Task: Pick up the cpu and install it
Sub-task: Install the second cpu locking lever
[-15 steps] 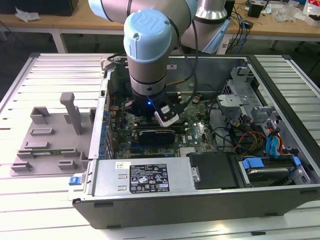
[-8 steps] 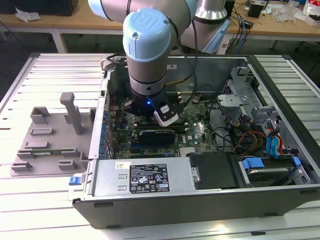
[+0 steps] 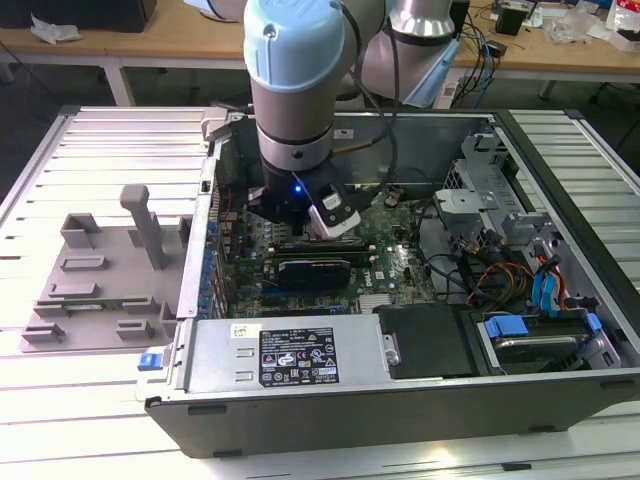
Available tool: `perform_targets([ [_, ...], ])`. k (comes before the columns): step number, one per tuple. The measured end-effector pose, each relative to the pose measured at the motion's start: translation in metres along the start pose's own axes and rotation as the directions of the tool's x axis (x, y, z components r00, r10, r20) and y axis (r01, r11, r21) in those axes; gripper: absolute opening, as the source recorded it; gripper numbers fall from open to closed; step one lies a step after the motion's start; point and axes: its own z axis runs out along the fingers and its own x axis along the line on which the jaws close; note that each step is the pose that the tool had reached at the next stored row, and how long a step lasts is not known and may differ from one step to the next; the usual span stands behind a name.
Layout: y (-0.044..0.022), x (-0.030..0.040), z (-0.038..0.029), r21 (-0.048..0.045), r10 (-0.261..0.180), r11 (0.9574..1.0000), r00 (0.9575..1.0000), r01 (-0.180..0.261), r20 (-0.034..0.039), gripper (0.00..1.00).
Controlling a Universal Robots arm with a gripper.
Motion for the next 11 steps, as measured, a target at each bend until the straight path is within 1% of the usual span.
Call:
perform_targets([
  [1, 0.0005, -0.0016, 0.0001, 0.0192, 0.000, 0.9998, 1.0000, 0.000, -0.0004, 0.11],
  [2, 0.0007, -0.0081, 0.0004, 0.0211, 0.000, 0.9998, 1.0000, 0.000, -0.0004, 0.11],
  [4, 0.0006, -0.0164, 0.0007, 0.0222, 0.000, 0.9998, 1.0000, 0.000, -0.0005, 0.11],
  [5, 0.0005, -0.0239, 0.0010, 0.0227, 0.000, 0.9997, 1.0000, 0.000, -0.0006, 0.11],
  [6, 0.0004, -0.0298, 0.0012, 0.0232, 0.000, 0.9997, 1.0000, 0.000, -0.0005, 0.11],
  [8, 0.0006, -0.0352, 0.0015, 0.0233, 0.000, 0.9997, 1.0000, 0.000, -0.0007, 0.11],
  [11, 0.0045, -0.0360, 0.0023, 0.0234, 0.000, 0.9997, 1.0000, 0.000, -0.0006, 0.11],
])
